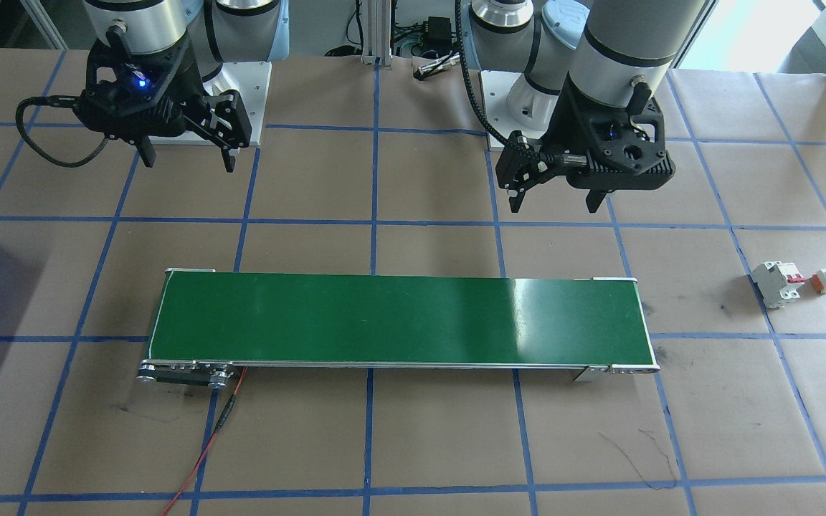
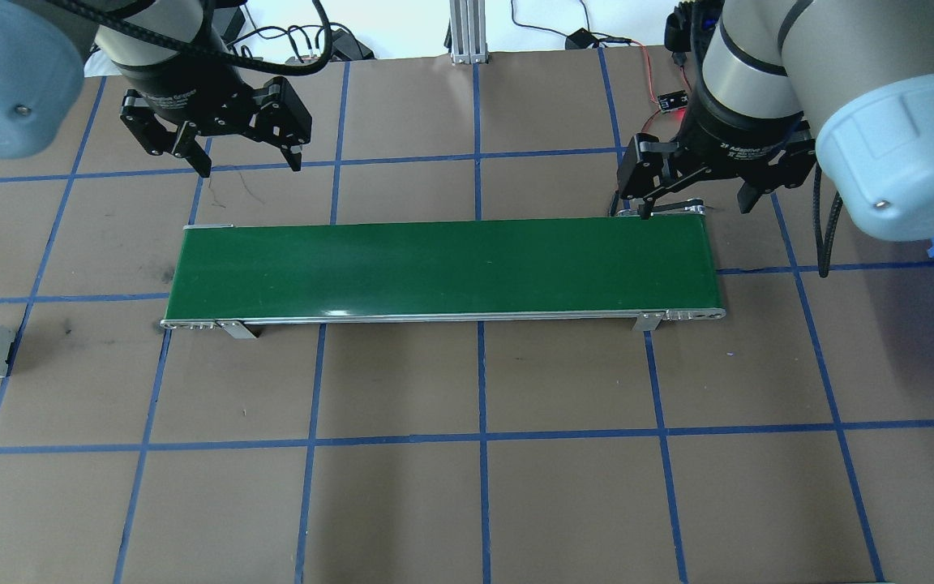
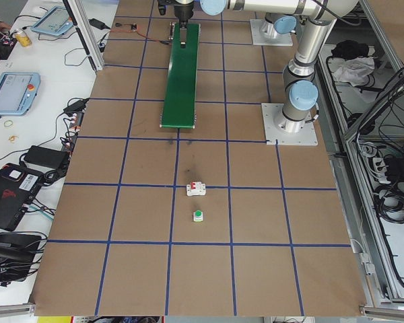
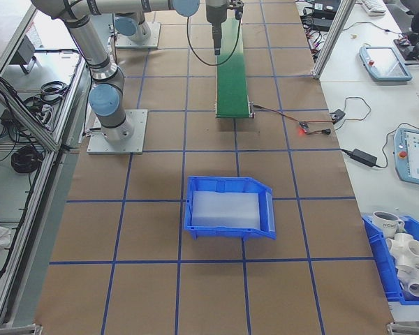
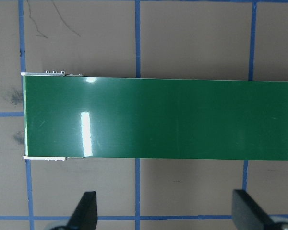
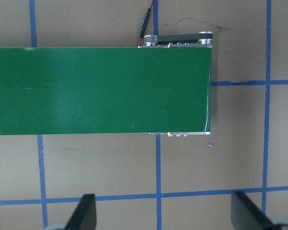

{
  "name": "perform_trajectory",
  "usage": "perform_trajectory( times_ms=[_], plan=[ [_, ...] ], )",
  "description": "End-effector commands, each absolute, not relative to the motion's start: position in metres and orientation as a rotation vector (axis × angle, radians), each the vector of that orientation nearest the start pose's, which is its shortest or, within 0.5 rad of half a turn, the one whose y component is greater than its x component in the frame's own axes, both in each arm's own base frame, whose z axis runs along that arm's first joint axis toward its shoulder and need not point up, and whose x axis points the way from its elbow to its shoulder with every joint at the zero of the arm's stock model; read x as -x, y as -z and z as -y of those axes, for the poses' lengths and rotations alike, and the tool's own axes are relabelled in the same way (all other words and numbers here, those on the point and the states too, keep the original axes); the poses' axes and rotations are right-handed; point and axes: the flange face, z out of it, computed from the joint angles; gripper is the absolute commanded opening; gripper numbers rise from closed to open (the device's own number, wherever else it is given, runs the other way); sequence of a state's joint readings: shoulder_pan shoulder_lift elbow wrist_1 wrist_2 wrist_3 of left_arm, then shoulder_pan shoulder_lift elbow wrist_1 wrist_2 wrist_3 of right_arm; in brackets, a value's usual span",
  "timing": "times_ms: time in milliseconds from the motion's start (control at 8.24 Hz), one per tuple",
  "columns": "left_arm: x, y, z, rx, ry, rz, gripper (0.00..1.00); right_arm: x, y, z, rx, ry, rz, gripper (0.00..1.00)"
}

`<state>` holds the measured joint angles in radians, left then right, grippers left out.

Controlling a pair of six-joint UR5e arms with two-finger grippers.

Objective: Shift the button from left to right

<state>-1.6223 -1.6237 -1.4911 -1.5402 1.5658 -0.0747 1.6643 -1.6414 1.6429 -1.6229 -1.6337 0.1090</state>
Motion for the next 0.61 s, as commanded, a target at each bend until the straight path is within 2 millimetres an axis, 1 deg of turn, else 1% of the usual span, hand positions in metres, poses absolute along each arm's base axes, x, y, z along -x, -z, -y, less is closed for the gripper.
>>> perform_trajectory(
  times_ms=[0, 121, 243, 364, 486],
  plan=[
    [0.137, -0.511, 0.515, -0.125, 0.050, -3.120, 1.00, -0.170, -0.491, 0.453, -0.027, 0.089, -3.199, 1.00],
    [0.117, -0.507, 0.529, -0.135, 0.071, -3.113, 1.00, -0.170, -0.491, 0.453, -0.027, 0.088, -3.198, 1.00],
    [0.080, -0.506, 0.548, -0.129, 0.150, -3.100, 1.00, -0.170, -0.491, 0.453, -0.027, 0.089, -3.199, 1.00],
    [0.040, -0.503, 0.551, -0.014, 0.143, -3.102, 1.00, -0.170, -0.491, 0.453, -0.027, 0.089, -3.199, 1.00],
    [-0.015, -0.506, 0.556, 0.128, 0.168, -3.092, 1.00, -0.170, -0.491, 0.453, -0.027, 0.089, -3.199, 1.00]
  ],
)
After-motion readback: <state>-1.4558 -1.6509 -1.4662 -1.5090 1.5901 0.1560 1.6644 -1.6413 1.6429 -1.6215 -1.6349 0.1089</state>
